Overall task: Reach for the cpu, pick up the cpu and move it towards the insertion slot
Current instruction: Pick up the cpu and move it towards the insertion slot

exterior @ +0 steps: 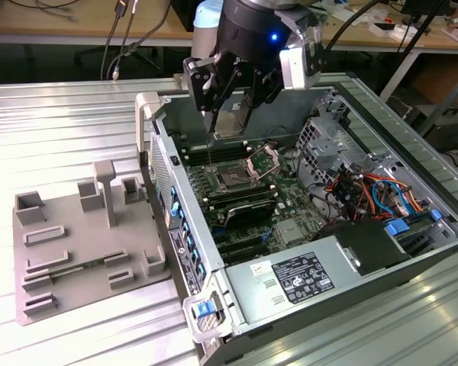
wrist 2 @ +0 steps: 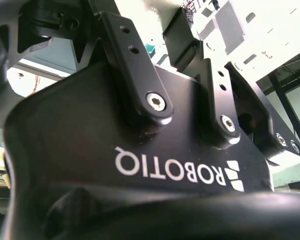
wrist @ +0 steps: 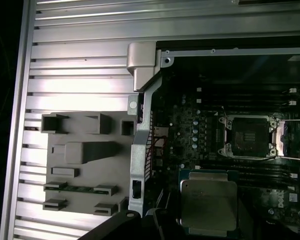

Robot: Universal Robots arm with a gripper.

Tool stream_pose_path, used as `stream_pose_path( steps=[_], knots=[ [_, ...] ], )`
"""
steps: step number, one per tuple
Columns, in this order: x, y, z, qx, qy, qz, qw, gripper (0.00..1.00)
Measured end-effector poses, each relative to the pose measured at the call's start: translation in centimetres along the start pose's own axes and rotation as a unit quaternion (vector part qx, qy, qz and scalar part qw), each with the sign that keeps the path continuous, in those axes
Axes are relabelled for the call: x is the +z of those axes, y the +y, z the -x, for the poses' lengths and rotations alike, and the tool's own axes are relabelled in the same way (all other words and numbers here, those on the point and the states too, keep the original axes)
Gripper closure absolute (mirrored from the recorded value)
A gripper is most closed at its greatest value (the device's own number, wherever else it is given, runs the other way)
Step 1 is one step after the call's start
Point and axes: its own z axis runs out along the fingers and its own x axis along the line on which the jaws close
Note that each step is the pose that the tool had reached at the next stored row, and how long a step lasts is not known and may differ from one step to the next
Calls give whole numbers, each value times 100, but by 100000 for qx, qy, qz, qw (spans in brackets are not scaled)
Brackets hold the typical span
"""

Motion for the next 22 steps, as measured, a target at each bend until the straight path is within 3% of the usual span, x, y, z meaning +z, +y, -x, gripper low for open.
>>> stream_pose_path(
  steps=[22],
  knots=[
    [26, -12, 197, 1, -2, 3, 100000, 46]
  ],
)
